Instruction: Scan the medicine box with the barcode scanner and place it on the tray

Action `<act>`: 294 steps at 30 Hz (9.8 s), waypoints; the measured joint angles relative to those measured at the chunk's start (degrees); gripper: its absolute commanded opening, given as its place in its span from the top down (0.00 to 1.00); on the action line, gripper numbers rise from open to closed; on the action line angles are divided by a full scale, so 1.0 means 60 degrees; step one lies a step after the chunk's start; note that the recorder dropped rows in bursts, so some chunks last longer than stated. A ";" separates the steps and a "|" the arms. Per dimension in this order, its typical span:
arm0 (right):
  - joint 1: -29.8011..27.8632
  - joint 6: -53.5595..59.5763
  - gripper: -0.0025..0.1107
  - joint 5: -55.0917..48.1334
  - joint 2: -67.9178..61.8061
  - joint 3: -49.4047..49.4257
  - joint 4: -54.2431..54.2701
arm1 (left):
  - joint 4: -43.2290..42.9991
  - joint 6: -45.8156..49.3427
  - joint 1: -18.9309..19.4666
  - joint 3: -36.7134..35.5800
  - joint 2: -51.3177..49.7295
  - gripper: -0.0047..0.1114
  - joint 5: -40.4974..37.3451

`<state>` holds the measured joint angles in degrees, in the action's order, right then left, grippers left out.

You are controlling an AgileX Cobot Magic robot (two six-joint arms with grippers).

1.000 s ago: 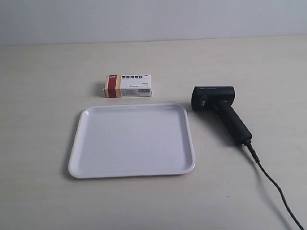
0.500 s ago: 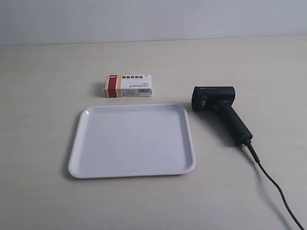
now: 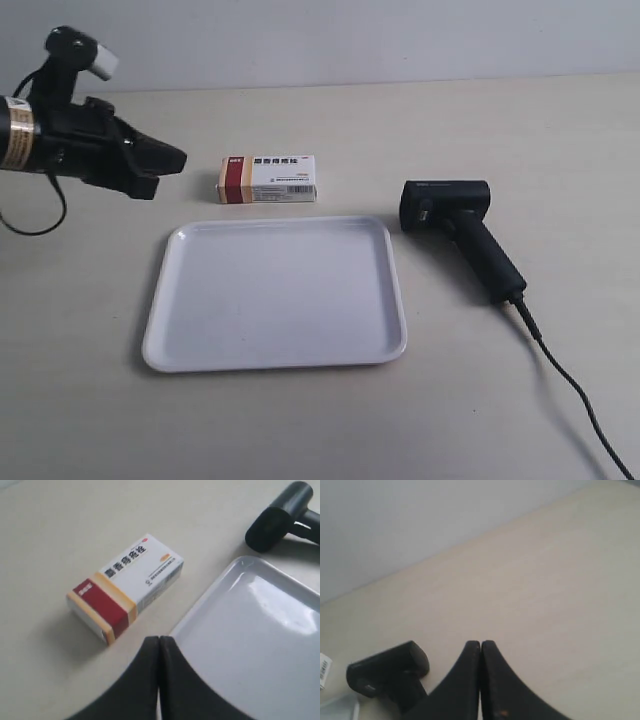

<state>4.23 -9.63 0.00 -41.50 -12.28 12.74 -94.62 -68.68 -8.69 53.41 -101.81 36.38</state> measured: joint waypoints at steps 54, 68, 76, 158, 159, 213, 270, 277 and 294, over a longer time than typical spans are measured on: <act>0.1987 0.0590 0.98 0.2197 -0.4090 -0.0973 -0.0995 | -0.1028 0.1930 -0.0250 0.5974 -0.5208 0.95 0.4274; 0.3558 0.1097 0.31 0.0729 -0.8036 -0.3861 -0.1625 | -0.1015 0.3353 -0.0135 0.1930 -0.1674 0.95 0.4483; 0.3621 0.1439 0.08 0.0449 -0.9499 -0.4866 -0.1865 | -0.1015 0.4065 -0.0155 0.0534 -0.1010 0.95 0.4036; 0.3030 0.3233 0.98 0.0730 -1.1059 -0.5411 -0.1843 | 0.1097 0.5200 -0.1162 -0.0146 -0.2873 0.85 0.0694; 0.3030 0.3233 0.98 0.0730 -1.1059 -0.5411 -0.1843 | 0.1114 0.5200 -0.1180 -0.0146 -0.2873 0.81 0.0696; 0.3779 0.2885 0.98 -0.1525 -0.0929 -0.4529 -0.1235 | -0.0923 -0.0717 -0.1217 -0.2376 0.5404 0.79 0.1033; 0.3779 0.2749 0.98 -0.1339 0.0274 -0.1214 -0.0817 | 1.5558 1.2371 0.1789 -0.8897 1.6866 0.95 -0.7420; 0.3779 0.2749 0.98 -0.1352 0.0274 -0.1214 -0.0799 | 1.5352 1.1707 0.1789 -0.8897 1.6905 0.95 -0.8051; 0.3779 0.2749 0.98 -0.1363 0.0274 -0.1214 -0.0799 | 1.5086 1.1188 0.1789 -0.8897 1.6905 0.95 -0.8089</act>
<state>26.90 6.86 -8.18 -39.86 -19.56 7.95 -4.10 -1.55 2.04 0.03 -0.39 -12.16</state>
